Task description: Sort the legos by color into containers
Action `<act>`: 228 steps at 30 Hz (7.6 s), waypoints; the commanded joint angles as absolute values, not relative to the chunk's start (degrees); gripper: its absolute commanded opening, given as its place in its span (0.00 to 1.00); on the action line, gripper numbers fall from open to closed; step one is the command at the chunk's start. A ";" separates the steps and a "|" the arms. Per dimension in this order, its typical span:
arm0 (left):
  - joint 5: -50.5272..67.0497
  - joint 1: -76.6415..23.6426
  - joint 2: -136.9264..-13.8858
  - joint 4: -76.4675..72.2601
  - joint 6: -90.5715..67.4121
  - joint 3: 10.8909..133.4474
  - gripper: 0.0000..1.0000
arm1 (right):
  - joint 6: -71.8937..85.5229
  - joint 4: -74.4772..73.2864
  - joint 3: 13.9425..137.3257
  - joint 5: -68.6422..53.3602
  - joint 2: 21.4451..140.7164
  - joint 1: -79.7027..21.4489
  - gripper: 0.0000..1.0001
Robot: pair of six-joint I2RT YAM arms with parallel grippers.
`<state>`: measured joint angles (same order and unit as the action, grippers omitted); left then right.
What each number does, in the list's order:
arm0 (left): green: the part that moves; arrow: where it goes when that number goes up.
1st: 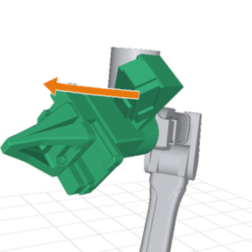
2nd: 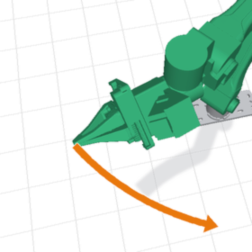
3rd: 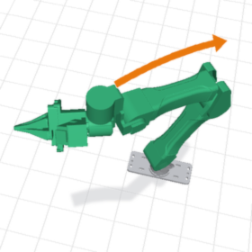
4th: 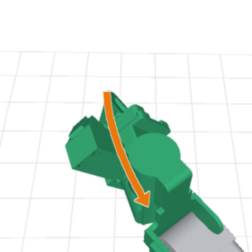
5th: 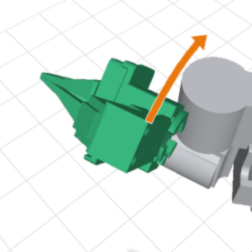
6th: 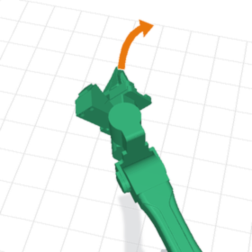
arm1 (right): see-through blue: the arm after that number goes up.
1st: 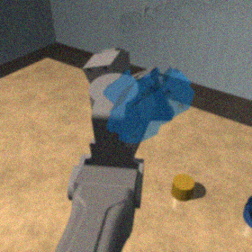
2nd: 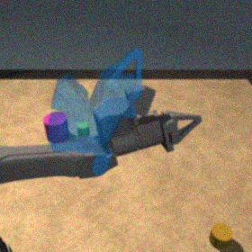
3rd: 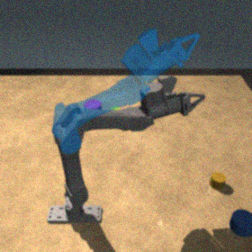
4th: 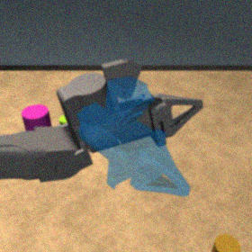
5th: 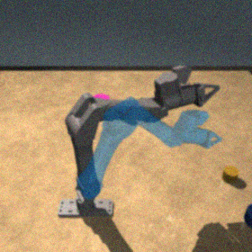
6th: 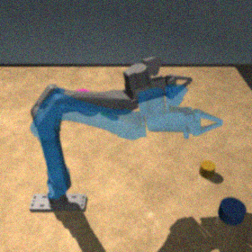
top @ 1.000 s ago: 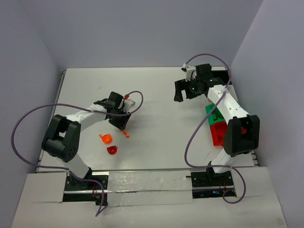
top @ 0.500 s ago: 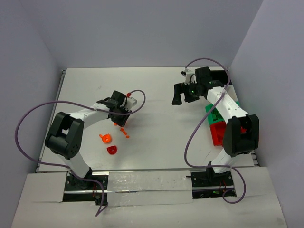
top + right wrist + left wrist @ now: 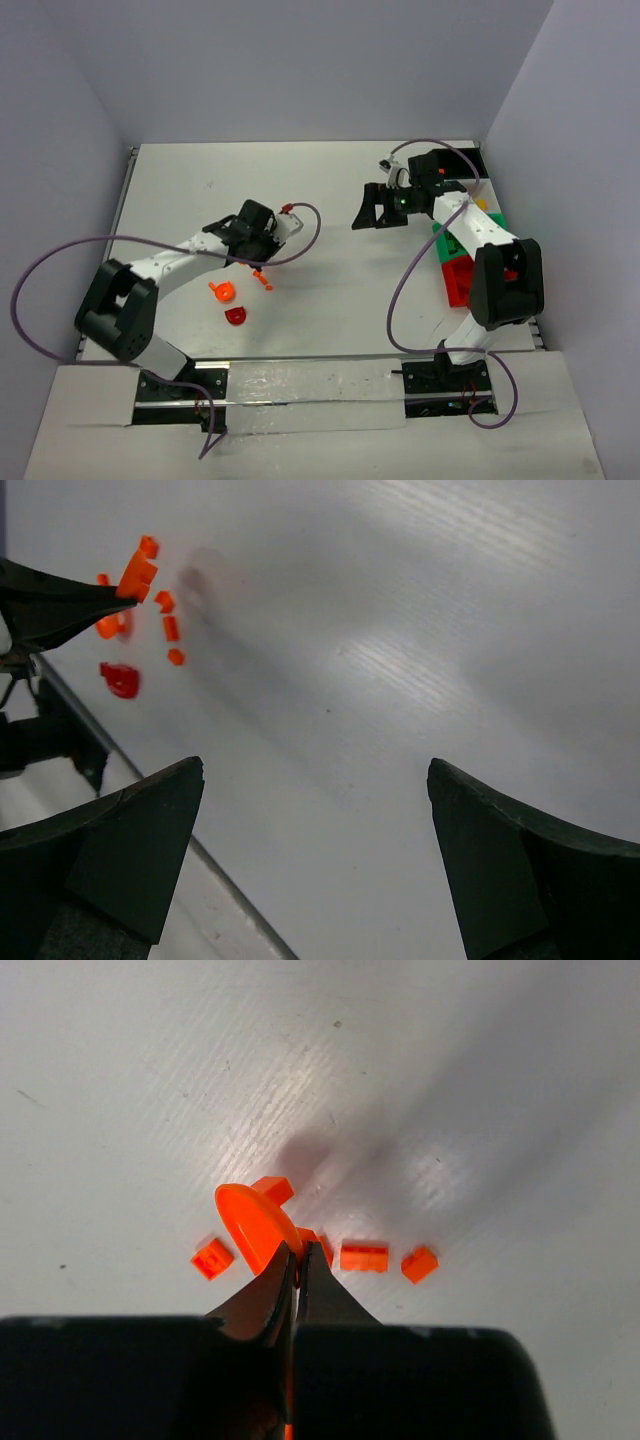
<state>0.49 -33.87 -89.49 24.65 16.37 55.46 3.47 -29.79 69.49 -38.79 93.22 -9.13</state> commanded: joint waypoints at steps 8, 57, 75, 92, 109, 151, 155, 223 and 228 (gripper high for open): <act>-8.61 -51.50 -56.78 17.01 47.29 36.83 0.00 | 12.18 -18.84 66.71 -57.63 91.61 -14.16 1.00; -2.55 -63.19 -37.79 17.21 92.46 24.43 0.00 | 1.94 -35.16 82.20 -44.67 103.63 -45.70 0.54; -3.77 -63.81 -35.03 17.64 87.26 24.47 0.99 | 0.94 -36.20 82.21 -42.29 102.16 -41.77 0.00; -1.99 -37.65 -53.06 31.09 10.86 56.75 0.99 | 2.62 -29.18 108.30 -17.78 114.50 5.75 0.00; 22.12 -8.38 -65.28 40.65 -3.89 63.72 0.99 | 6.48 -25.25 124.45 -4.59 133.70 12.30 0.00; 27.53 -16.86 -65.80 44.98 51.36 39.73 0.56 | 5.19 -32.69 97.67 -27.42 104.08 2.73 0.87; 27.63 -18.05 -68.04 43.64 50.48 39.93 0.53 | 4.85 -32.93 96.11 -27.75 103.27 2.64 0.87; 19.79 -40.38 -58.82 29.27 28.72 54.26 0.00 | 27.49 -12.66 74.06 -61.54 100.30 -37.97 0.75; 19.94 -40.97 -58.97 29.71 28.49 55.21 0.00 | 28.96 -12.63 75.90 -62.34 102.79 -37.98 0.71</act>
